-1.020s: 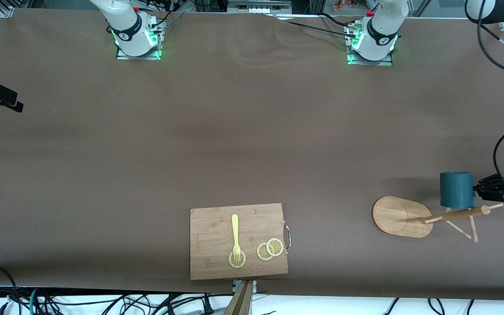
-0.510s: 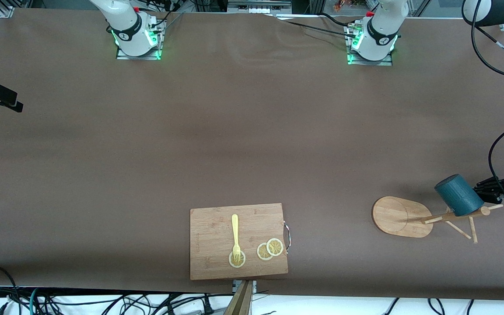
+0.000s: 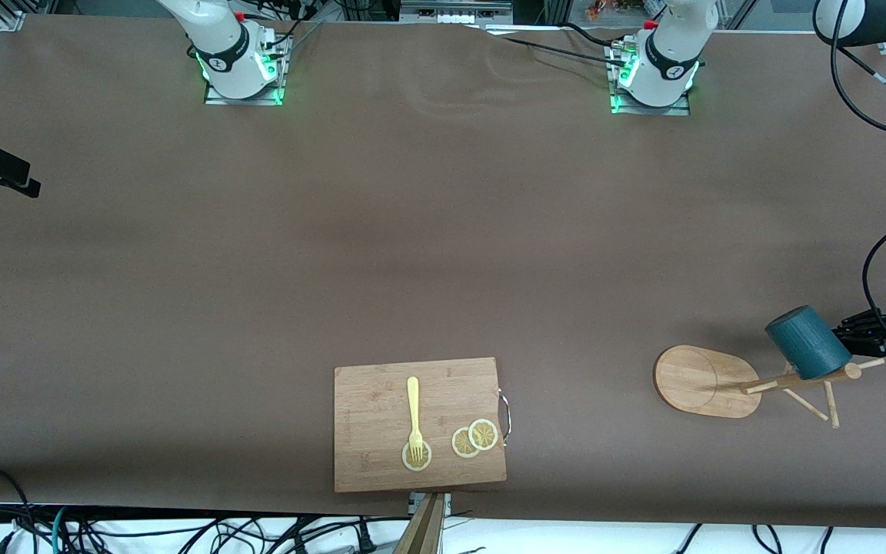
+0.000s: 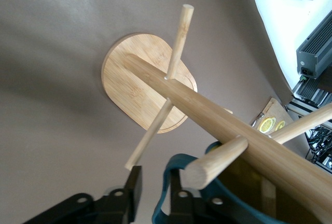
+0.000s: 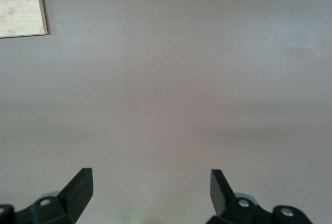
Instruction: Pass cup and hang on rack
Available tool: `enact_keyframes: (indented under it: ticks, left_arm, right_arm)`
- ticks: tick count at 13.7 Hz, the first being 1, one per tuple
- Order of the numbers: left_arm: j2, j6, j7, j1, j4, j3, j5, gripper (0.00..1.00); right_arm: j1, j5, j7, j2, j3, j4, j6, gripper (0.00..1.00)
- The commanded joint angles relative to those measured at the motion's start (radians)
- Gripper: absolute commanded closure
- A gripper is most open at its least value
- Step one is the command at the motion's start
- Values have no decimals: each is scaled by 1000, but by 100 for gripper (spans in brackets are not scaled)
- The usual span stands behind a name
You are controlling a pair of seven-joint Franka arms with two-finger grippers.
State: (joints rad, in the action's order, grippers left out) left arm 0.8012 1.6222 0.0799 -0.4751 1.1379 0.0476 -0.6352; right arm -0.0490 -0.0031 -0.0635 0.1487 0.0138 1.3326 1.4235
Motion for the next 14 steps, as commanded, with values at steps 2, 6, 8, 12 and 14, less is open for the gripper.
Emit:
enact_keyframes:
  ticks: [2,6,8,12,14]
  left_arm:
    - [29,18,-15,-16,-43,-11,43,0]
    - [26,4,-17,-23,-43,-11,43,0]
    - [26,-1,-17,-34,-43,-9,43,0]
    - [26,-1,-19,-36,-43,-9,42,0]
    - [26,-7,-17,-46,-56,-3,28,0]
  right_arm:
    - [-12,20,-15,-4,-3,0,-1,0]
    - [-12,20,-15,-4,-3,0,-1,0]
    - [-12,20,-15,-4,-3,0,-1,0]
    - [-12,20,-15,-4,-3,0,-1,0]
    - [-12,20,-15,-4,-3,0,0,0]
